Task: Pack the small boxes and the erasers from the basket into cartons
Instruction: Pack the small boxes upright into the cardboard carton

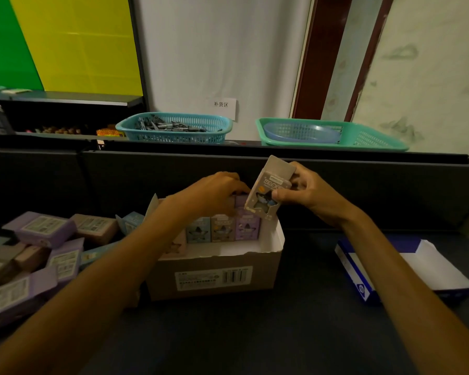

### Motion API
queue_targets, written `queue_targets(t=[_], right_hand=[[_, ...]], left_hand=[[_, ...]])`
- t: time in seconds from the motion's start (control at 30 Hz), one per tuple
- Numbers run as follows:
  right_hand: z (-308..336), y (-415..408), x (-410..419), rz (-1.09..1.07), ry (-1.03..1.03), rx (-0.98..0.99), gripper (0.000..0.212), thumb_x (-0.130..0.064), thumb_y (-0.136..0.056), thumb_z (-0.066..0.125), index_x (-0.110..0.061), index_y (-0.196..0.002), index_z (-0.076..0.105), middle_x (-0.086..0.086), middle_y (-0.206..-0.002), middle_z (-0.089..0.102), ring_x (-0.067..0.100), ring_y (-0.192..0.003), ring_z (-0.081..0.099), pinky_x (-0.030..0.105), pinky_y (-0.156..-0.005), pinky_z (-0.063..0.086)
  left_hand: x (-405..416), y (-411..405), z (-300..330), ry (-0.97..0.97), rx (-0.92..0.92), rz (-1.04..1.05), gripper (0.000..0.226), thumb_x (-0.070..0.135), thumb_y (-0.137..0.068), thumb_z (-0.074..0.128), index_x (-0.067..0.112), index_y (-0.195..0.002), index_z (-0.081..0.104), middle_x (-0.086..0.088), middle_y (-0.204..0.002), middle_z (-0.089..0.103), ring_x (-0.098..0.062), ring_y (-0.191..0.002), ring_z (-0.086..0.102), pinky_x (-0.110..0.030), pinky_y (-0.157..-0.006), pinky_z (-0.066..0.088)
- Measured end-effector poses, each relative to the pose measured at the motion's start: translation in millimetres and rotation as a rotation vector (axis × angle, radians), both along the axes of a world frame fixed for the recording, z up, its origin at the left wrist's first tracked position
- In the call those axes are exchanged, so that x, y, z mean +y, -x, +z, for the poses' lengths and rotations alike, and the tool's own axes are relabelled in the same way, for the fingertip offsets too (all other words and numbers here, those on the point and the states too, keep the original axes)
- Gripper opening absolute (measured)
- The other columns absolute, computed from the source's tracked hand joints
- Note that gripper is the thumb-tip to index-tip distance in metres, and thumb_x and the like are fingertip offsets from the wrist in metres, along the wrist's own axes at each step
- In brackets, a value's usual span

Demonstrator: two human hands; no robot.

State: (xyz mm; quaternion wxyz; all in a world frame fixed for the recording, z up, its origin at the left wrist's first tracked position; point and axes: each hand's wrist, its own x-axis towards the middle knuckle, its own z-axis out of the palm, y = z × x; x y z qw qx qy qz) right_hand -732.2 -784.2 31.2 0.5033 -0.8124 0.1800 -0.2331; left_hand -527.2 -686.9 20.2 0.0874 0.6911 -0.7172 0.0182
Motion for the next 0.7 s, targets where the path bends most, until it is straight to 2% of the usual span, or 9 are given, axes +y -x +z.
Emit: queue_targets(t=[0.13,0.2,0.3,0.4,0.57,0.7], right_hand=[[5,-5,5,0.0,0.04,-0.011,0.043,-0.013,-0.081,0.07,-0.016,-0.118,0.048,0.002,-0.112,0.065,0.012,-0.102,0.066,0.025,-0.082,0.055],[6,-12,9,-0.003,0.115,0.003,0.039,-0.016,-0.083,0.069,-0.014,-0.116,0.049,0.001,-0.111,0.066,0.011,-0.102,0.066,0.026,-0.084,0.055],[7,-27,16,-0.023,0.314,0.085,0.037,-0.03,-0.083,0.07,-0.017,-0.114,0.054,-0.006,-0.112,0.064,0.007,-0.102,0.063,0.028,-0.087,0.054],[7,-44,26,-0.012,0.473,0.181,0.037,-0.034,-0.081,0.072,-0.018,-0.111,0.058,-0.005,-0.108,0.064,0.007,-0.096,0.062,0.029,-0.084,0.055],[4,-64,36,0.063,0.563,0.341,0.039,-0.033,-0.077,0.076,-0.023,-0.109,0.056,-0.004,-0.107,0.063,0.009,-0.094,0.062,0.031,-0.081,0.056],[-3,-74,39,0.073,0.619,0.442,0.04,-0.028,-0.075,0.078,-0.023,-0.108,0.056,-0.004,-0.106,0.063,0.006,-0.089,0.061,0.024,-0.075,0.054]], left_hand=[[20,-20,14,-0.028,0.053,0.067,0.06,0.032,-0.079,0.071,0.028,-0.133,0.045,0.003,-0.122,0.051,-0.005,-0.099,0.045,-0.022,-0.086,0.042],[32,-30,18,-0.05,0.051,0.107,0.064,0.031,-0.077,0.073,0.029,-0.134,0.044,0.003,-0.123,0.051,-0.005,-0.1,0.045,-0.021,-0.085,0.039],[47,-38,20,-0.068,0.017,0.164,0.067,0.035,-0.077,0.073,0.031,-0.135,0.04,0.002,-0.125,0.051,-0.011,-0.108,0.048,-0.029,-0.092,0.043],[58,-42,18,-0.083,-0.045,0.245,0.071,0.042,-0.077,0.071,0.034,-0.138,0.035,0.003,-0.129,0.048,-0.016,-0.115,0.046,-0.037,-0.096,0.043],[72,-44,17,-0.099,-0.081,0.302,0.074,0.044,-0.078,0.069,0.035,-0.14,0.031,0.002,-0.134,0.044,-0.019,-0.122,0.043,-0.038,-0.093,0.041],[80,-46,14,-0.089,-0.09,0.317,0.075,0.047,-0.078,0.068,0.035,-0.141,0.029,0.001,-0.136,0.042,-0.02,-0.122,0.043,-0.039,-0.092,0.042]])
